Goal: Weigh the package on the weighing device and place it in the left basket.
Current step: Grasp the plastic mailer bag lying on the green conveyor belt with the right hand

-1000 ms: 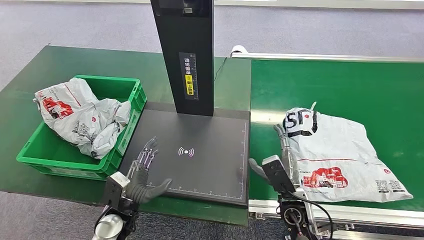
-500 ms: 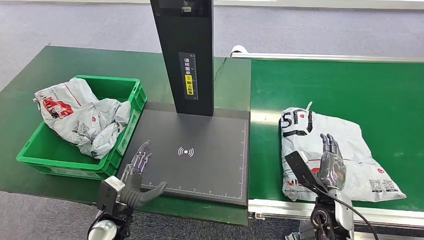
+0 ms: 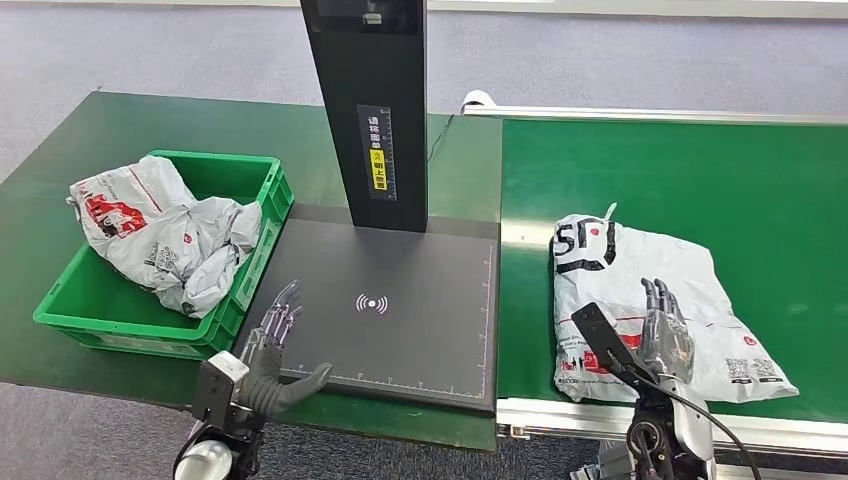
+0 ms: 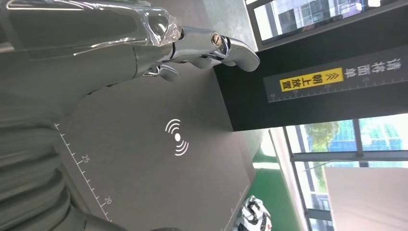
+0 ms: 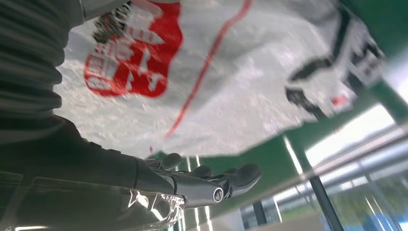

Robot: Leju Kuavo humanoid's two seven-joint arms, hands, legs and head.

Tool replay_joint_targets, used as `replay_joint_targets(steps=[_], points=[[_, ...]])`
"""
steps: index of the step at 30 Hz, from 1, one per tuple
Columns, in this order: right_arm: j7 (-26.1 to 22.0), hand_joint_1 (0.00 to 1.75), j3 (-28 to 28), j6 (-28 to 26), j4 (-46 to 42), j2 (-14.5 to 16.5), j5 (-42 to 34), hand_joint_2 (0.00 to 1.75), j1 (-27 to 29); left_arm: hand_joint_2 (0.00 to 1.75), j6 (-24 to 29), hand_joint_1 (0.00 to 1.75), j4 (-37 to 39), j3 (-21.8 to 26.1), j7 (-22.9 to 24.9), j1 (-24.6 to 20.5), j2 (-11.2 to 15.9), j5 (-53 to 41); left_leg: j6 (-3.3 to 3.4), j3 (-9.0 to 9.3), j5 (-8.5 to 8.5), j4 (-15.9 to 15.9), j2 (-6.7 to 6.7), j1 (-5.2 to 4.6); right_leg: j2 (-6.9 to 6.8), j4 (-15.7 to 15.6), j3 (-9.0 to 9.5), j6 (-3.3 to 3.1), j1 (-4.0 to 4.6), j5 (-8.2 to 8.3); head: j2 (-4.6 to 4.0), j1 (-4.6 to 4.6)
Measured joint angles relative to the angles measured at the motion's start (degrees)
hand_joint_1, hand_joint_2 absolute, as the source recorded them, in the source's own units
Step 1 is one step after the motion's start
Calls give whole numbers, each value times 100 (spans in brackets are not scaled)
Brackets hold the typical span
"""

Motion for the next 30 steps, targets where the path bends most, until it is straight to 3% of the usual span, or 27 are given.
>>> replay_joint_targets(steps=[6, 12, 17, 21, 30], points=[[516, 0, 38, 1002, 173, -197, 348, 175, 71, 175, 36, 0, 0, 9, 160, -30, -31, -61, 0, -1, 0, 0, 0, 0, 0, 0, 1, 0, 0, 0, 0, 1], [740, 0, 168, 1194, 386, -238, 550, 175, 49, 175, 129, 0, 0, 9, 200, -3, -69, -70, 0, -3, -1, 0, 0, 0, 0, 0, 0, 0, 0, 0, 0, -1], [533, 3, 266, 1240, 511, -272, 439, 175, -18, 175, 186, 0, 0, 10, 202, 25, -78, -73, 0, -2, 0, 0, 0, 0, 0, 0, 1, 0, 0, 0, 0, 0], [442, 174, 357, 1285, 537, -301, 365, 175, -16, 175, 203, 0, 0, 16, 201, 49, -78, -77, 0, -2, 0, 0, 0, 0, 0, 0, 1, 0, 0, 0, 0, 0], [130, 175, 580, 1119, 550, -375, 139, 175, -67, 175, 291, 0, -45, 95, 168, 179, -78, -71, 0, -2, 0, 0, -1, 0, 0, 0, 1, 0, 0, 0, 0, 0]])
